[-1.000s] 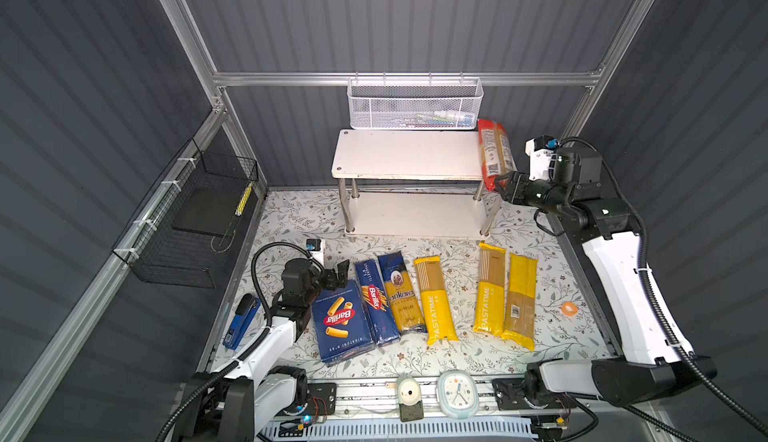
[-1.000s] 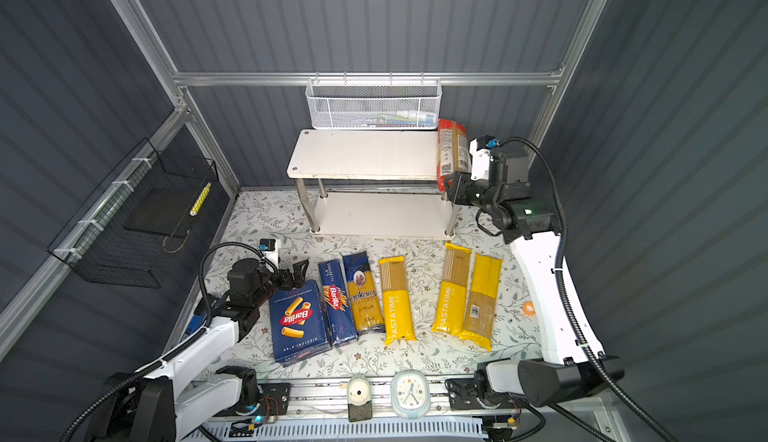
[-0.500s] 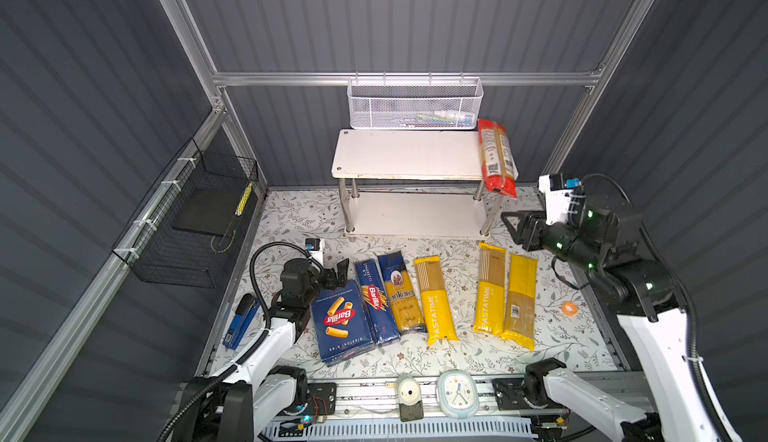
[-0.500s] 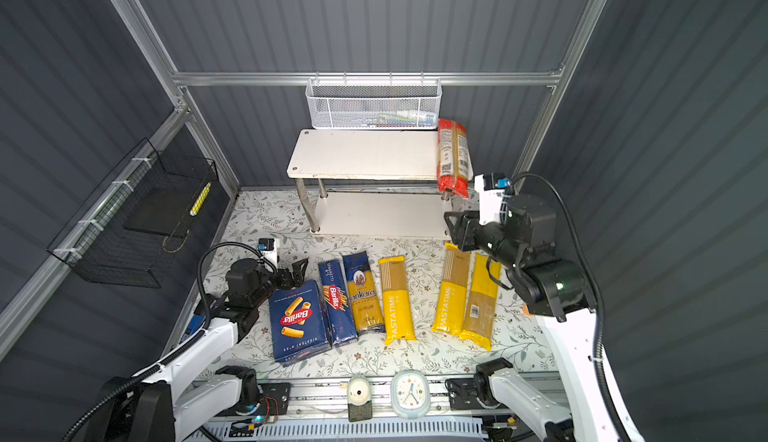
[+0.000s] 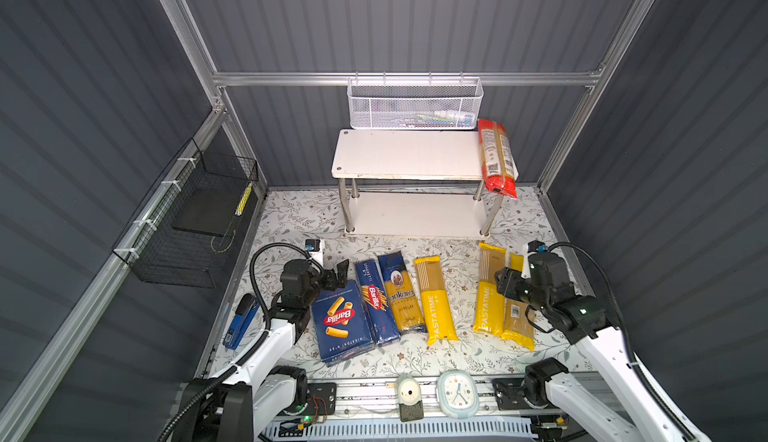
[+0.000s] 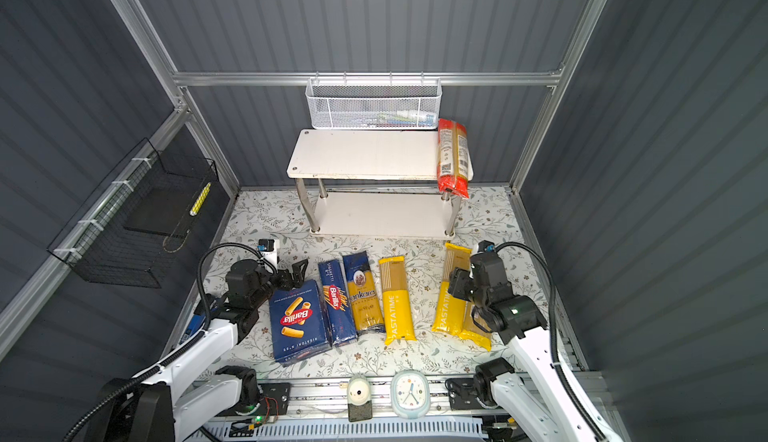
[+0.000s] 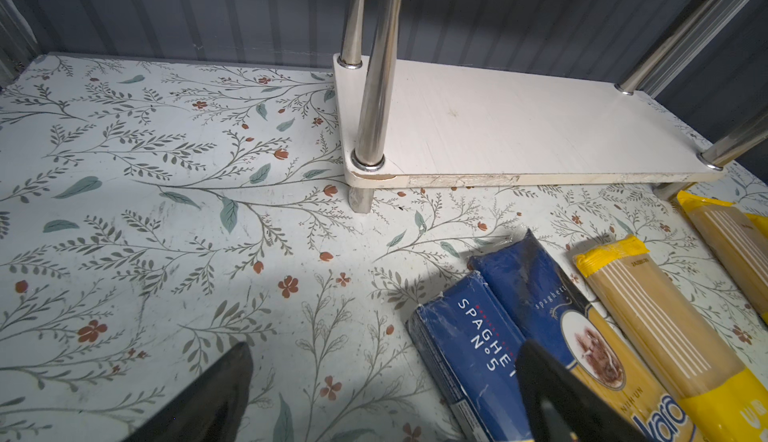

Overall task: Place and organize the pasta boxes and bags onto the shelf
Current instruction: 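Withdraw the right gripper down toward the yellow spaghetti bags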

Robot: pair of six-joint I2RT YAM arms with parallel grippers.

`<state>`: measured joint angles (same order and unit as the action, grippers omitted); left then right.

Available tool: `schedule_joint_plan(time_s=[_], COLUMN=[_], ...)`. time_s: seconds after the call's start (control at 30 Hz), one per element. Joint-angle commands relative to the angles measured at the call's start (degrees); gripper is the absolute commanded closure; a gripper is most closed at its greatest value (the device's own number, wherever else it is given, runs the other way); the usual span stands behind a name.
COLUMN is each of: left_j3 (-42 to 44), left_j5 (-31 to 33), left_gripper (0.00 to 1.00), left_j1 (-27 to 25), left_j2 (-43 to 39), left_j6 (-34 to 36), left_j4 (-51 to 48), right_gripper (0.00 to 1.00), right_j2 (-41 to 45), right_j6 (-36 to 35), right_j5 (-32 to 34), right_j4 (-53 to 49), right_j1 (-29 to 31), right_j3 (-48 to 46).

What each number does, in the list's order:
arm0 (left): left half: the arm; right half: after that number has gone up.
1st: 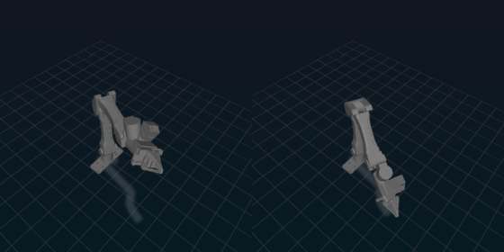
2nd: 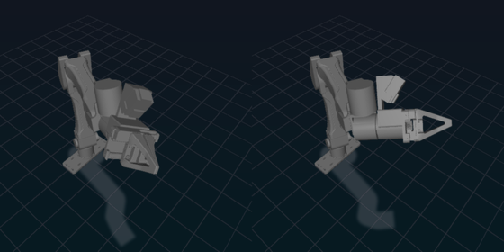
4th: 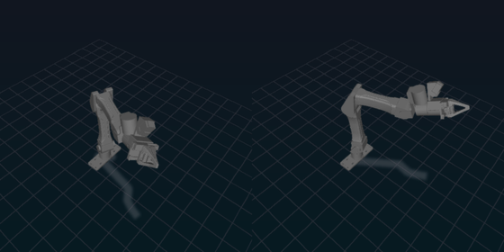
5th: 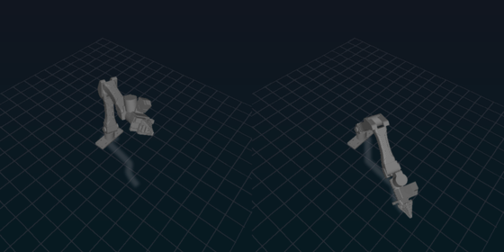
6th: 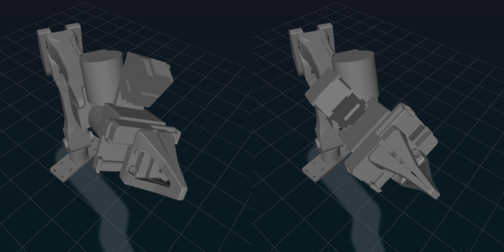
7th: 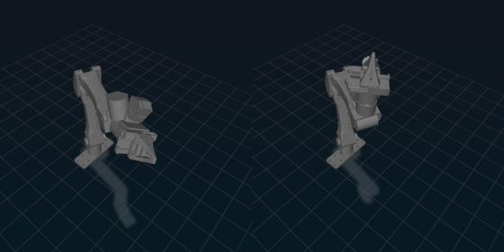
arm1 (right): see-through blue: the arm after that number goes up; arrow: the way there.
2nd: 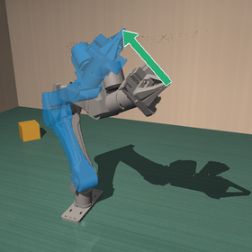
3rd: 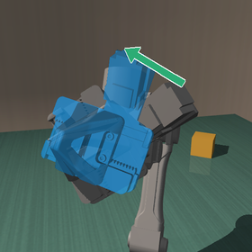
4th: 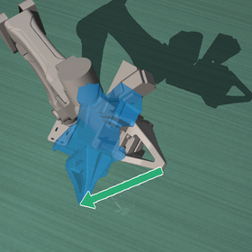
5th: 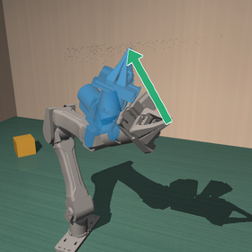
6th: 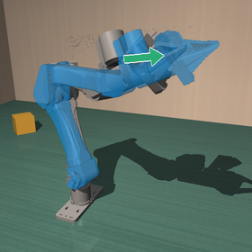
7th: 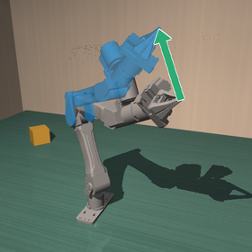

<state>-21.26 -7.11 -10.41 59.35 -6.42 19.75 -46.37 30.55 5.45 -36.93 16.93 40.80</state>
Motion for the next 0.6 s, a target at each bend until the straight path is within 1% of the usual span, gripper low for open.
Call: schedule_joint_plan(time_s=[0.0, 0.1, 0.2, 0.3, 0.4, 0.57], left_j3=[0.4, 0.4, 0.2, 0.4, 0.6, 0.1], left_j5=[0.3, 0.3, 0.2, 0.2, 0.8, 0.6], left_gripper=[0.01, 0.01, 0.0, 0.01, 0.0, 0.0], left_j1=[0.0, 0.0, 0.0, 0.0, 0.0, 0.0], left_j2=[-0.8, -0.6, -0.6, -0.8, -1.1, -0.2], left_j6=[0.6, 0.6, 0.6, 0.7, 0.4, 0.5], left_j4=[1.1, 1.0, 1.0, 1.1, 1.2, 0.9], right_gripper=[0.31, 0.23, 0.2, 0.15, 0.07, 0.01], right_j2=[-4.1, -11.1, -15.5, -17.4, -20.4, -23.4], right_j6=[3.1, 3.2, 2.7, 1.7, 2.6, 2.2], right_j5=[1.1, 1.2, 0.7, -0.4, 1.8, 2.2], right_j4=[5.4, 3.8, 5.6, 9.5, 11.6, 13.6], right_j1=[0.2, 0.2, -0.1, 0.0, -0.7, -3.3], right_j3=[-0.8, 1.4, 1.0, -0.8, -1.6, -1.2])
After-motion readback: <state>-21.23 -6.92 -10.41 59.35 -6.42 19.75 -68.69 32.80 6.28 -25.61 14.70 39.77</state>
